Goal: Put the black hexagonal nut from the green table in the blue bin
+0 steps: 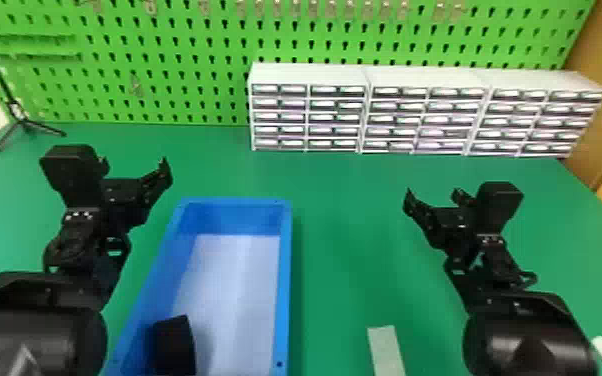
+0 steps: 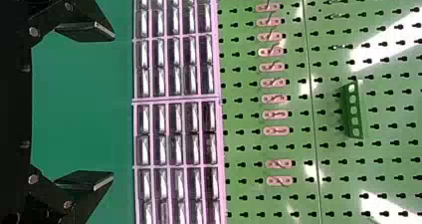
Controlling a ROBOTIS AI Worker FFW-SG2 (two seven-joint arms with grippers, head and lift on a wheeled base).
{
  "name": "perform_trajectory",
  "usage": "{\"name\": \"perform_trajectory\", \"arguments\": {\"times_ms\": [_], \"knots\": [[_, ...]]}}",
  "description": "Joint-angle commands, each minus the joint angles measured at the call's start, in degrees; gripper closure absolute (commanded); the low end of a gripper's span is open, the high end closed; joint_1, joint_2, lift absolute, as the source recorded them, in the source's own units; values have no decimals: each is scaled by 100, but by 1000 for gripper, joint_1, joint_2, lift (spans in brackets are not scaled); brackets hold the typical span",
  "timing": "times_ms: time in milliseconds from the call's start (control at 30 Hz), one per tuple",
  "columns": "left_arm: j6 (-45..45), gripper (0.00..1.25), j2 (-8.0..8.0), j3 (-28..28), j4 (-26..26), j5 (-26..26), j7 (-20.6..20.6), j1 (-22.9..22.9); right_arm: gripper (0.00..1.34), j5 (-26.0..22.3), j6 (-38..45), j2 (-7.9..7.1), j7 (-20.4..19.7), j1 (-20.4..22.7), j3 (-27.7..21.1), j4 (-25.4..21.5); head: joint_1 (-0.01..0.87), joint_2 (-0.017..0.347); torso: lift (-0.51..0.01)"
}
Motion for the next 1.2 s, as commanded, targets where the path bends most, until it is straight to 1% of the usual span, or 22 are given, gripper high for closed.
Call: {"name": "perform_trajectory", "arguments": {"times_ms": [0,533,667,867,1067,1167], "knots": [[0,266,0,3,0,-1,0,-8,294,9,0,5,-7,-7,4,-2,683,28,-96],[0,266,0,38,0,-45,-17,18,294,18,-18,5,-25,-7,48,7,683,28,-96],[-9,266,0,134,0,-230,-210,36,294,18,-18,5,-25,1,48,-2,683,28,-96],[-9,266,0,205,0,-274,-228,44,294,18,-26,5,-25,1,30,7,683,28,-96],[-281,266,0,240,141,-256,-228,97,294,18,-26,5,-25,1,30,7,683,28,-96],[-281,266,0,240,158,-247,-228,97,294,18,-26,5,-25,1,30,7,683,28,-96]]}}
